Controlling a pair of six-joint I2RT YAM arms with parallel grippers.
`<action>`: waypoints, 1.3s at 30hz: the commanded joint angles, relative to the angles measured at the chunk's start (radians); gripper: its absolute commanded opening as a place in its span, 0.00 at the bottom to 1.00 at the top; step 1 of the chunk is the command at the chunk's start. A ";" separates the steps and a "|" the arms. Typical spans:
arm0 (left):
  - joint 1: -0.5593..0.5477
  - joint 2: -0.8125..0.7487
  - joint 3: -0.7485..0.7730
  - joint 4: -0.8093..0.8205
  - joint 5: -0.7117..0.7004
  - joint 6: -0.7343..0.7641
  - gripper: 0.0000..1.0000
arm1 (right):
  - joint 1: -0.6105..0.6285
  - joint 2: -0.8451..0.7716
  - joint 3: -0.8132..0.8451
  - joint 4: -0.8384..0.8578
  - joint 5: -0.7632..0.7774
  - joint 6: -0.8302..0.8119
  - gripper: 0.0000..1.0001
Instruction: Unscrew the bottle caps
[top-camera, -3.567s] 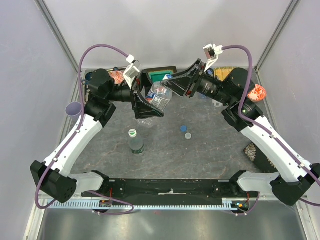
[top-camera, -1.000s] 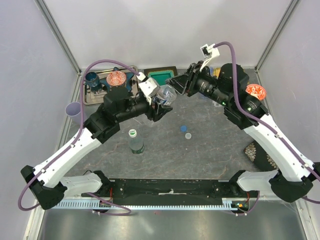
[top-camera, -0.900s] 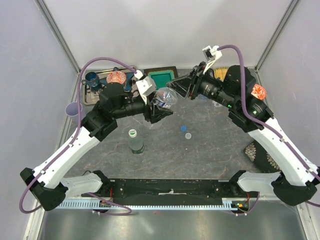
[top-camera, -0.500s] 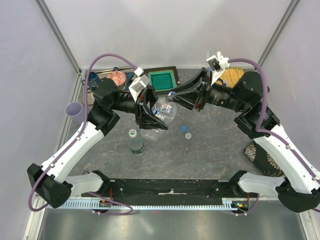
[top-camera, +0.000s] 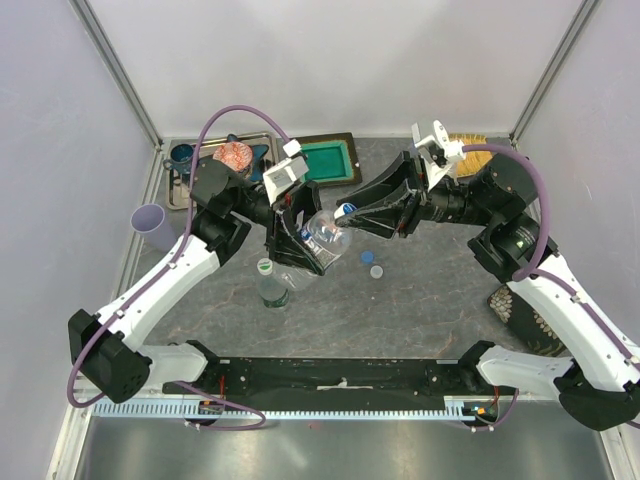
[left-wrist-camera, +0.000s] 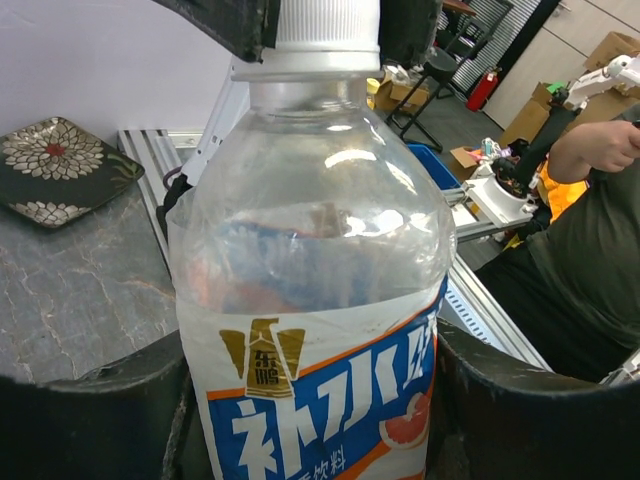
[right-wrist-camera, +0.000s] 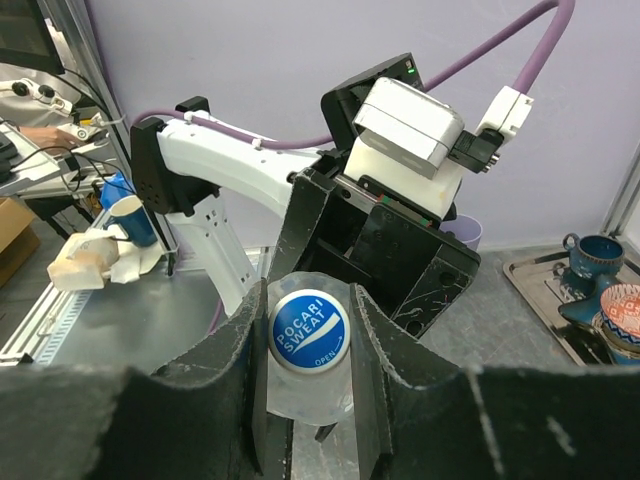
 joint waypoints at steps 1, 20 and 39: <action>0.017 -0.014 0.029 0.065 -0.057 -0.039 0.34 | 0.008 -0.007 -0.025 -0.096 -0.078 -0.013 0.00; -0.006 -0.109 0.076 -0.652 -0.580 0.628 0.39 | 0.002 0.082 0.288 -0.226 0.549 0.196 0.98; -0.322 -0.171 -0.013 -0.645 -1.720 0.906 0.41 | 0.018 0.159 0.193 -0.255 0.804 0.351 0.80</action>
